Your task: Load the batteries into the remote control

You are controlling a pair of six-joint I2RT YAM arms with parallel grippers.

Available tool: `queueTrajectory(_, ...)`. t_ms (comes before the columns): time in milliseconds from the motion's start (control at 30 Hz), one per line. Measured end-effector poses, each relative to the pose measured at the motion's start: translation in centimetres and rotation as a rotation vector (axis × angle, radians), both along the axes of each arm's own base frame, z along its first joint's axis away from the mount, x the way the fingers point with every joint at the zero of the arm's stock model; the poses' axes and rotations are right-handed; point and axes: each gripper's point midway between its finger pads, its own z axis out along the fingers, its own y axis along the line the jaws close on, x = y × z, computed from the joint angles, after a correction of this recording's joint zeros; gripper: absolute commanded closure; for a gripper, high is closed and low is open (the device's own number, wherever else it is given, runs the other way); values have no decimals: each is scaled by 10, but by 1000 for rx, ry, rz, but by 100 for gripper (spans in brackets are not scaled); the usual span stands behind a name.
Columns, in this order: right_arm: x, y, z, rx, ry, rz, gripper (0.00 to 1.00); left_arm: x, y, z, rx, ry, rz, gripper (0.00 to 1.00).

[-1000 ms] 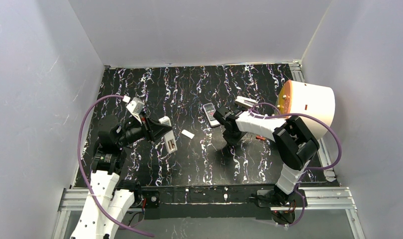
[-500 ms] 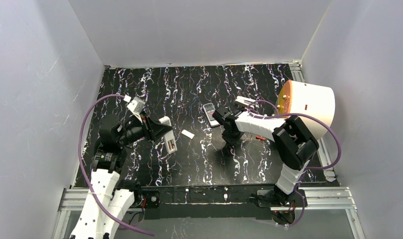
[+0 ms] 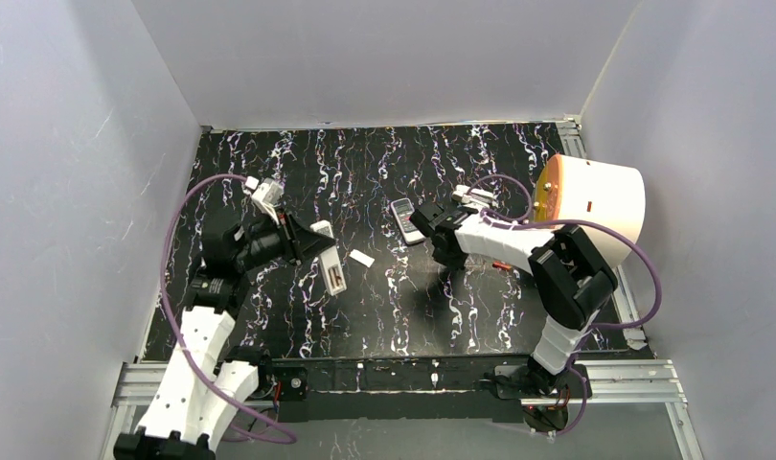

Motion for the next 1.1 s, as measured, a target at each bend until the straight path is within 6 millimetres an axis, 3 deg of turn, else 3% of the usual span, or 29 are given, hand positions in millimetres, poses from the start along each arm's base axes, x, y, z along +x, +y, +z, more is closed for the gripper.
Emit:
queueTrajectory(100,9,-2,15,-36,-44,81,97,14,-4,-8,-44,105,20,100)
queueTrajectory(200,22,4,45,-37,-122,174,98,30,-10,-23,-96,230,39,100)
queueTrajectory(400,41,31,129,66,-336,384,98,52,-40,-60,-146,460,19,100)
queueTrajectory(600,34,70,193,183,-477,634,99,69,-65,-85,-187,586,11,100)
queueTrajectory(733,14,107,215,245,-522,811,98,83,-73,-83,-227,596,4,100)
queueTrajectory(867,-14,137,220,287,-530,968,99,89,-78,-69,-264,569,-20,100)
queueTrajectory(1100,-40,157,223,301,-539,1122,99,90,-85,-45,-314,537,-97,100)
